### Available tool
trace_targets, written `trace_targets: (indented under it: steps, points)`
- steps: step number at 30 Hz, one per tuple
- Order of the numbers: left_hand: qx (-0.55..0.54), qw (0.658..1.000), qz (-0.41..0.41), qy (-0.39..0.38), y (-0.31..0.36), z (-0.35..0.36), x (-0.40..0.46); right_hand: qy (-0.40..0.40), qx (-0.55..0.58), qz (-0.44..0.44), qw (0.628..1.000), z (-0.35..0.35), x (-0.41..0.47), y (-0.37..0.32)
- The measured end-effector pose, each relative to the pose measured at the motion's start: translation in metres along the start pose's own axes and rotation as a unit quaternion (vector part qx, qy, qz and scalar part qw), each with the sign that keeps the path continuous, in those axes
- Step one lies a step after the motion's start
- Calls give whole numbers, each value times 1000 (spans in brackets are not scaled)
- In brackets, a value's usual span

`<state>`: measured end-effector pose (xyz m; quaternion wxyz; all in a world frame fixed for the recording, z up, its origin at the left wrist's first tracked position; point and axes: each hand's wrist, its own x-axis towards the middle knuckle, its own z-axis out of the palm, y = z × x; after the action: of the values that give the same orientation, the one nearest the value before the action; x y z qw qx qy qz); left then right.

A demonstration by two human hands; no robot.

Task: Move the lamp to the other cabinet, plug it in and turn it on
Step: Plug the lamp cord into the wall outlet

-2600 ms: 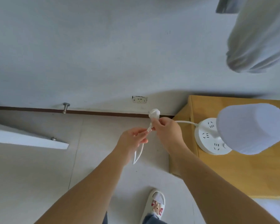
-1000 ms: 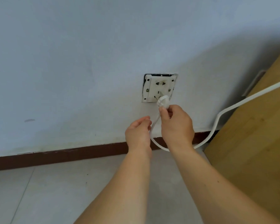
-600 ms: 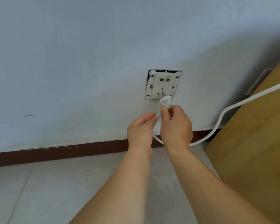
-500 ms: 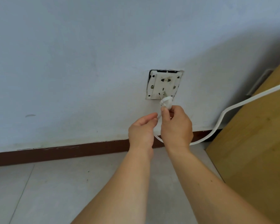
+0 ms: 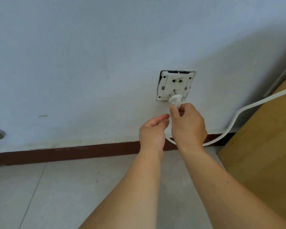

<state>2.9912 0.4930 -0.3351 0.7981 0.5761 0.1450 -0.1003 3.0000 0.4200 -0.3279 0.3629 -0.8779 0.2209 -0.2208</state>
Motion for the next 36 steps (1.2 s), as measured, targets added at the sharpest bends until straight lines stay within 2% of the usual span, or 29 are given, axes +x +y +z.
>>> trace_targets:
  steps: [11, 23, 30, 36]
  points:
    - [-20, 1000, 10, 4, 9, -2, 1, 19, -186, -131, 974, -2, 3, -5]
    - [-30, 999, 9, 10, 9, -5, 4, 6, -262, -131, 956, -6, 12, -16]
    - [-27, 1000, 1, 11, 9, -5, 2, 3, -265, -130, 955, -6, 11, -15]
    - [2, 1000, 7, 22, 11, -9, 4, -26, -295, -126, 947, -11, 14, -24]
